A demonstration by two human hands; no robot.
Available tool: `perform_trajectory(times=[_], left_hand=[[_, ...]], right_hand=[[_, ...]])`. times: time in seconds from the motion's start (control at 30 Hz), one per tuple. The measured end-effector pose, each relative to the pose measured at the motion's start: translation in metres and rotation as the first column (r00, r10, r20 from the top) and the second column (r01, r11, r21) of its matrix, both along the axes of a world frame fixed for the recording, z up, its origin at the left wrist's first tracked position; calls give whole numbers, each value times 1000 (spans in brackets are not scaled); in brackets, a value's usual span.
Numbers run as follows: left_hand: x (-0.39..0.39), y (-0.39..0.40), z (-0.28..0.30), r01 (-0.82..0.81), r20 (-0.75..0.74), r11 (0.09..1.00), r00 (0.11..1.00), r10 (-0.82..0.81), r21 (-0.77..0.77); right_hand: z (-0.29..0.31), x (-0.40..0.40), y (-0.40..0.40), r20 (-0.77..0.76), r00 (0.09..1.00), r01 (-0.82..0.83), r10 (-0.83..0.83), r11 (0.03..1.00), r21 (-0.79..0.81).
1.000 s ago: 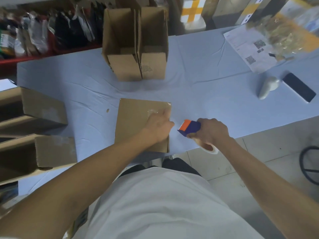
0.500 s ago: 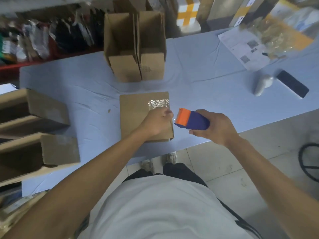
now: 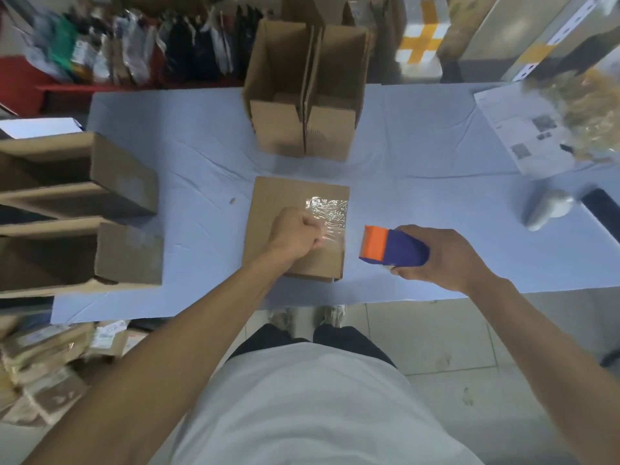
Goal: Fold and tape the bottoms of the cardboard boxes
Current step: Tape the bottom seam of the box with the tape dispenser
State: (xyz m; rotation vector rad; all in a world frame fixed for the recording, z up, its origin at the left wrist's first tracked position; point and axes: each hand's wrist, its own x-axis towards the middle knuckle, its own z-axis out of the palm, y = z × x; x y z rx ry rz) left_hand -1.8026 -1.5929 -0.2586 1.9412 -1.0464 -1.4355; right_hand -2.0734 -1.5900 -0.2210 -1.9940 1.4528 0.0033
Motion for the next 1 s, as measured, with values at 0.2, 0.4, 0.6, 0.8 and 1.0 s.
perform_trajectory(times=[0.2, 0.4, 0.6, 0.8, 1.0], left_hand=[[9, -9, -10, 72, 194, 997, 978, -77, 36], [1, -4, -12, 217, 416, 976, 890, -189, -20], [1, -8, -2, 202, 381, 978, 909, -169, -47], [6, -11, -2, 115, 195, 993, 975, -105, -41], [4, -12, -2, 149, 291, 988, 948, -129, -46]], right_hand=[[-16, -14, -9, -79, 996, 30, -27, 999, 36], [-26, -12, -16, -114, 993, 9, -4, 999, 41], [-25, -12, -23, -77, 997, 25, -24, 999, 20], [-22, -15, -31, -40, 999, 21, -21, 1000, -3], [-25, -11, -41, -70, 997, 27, -26, 1000, 11]])
